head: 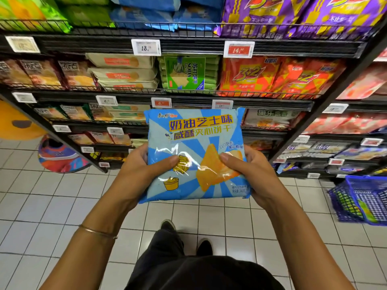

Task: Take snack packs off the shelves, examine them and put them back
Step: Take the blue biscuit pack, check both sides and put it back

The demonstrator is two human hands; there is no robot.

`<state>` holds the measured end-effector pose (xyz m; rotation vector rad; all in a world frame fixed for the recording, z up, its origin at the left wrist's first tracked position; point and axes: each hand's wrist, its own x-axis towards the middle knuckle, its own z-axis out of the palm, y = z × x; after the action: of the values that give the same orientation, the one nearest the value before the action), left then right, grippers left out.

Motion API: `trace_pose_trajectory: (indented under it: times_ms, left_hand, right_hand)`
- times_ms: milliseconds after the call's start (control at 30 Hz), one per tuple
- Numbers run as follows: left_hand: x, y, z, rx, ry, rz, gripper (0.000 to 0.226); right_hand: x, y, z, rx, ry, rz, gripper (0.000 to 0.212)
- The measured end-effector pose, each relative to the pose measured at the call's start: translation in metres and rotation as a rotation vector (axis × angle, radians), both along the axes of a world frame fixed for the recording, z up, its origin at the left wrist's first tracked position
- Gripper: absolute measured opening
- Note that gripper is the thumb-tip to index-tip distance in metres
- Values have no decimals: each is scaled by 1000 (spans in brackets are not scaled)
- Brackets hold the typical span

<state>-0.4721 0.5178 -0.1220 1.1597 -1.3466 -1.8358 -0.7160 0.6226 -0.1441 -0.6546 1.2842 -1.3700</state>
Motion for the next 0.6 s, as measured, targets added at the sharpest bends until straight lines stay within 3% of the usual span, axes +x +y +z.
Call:
trace_pose_trajectory:
  times_ms: [133,233,333,433,500,600]
  left_hand:
    - [-3,-4,11,-155,-33,-60,64]
    - [-8,-6,18,-180,-24,-100,64]
    - [-4,-9,29,10,248,-241,61]
    - [-9,-10,42,201,516,-381,59]
    - [-27,-7,38,117,382,-310,61]
    - [-53,-3,32,113,179,-233,67]
  right_hand:
    - [-4,-1,2,-16,-24,5,62]
    - [-3,-4,4,-47,-61,-23,65]
    - [0,-10,10,-56,-255,-70,48]
    - [6,-19,16,-45,-596,16,38]
    - [15,-27,19,-63,-714,80,42]
    - [30,-44,27,-21,-693,120,45]
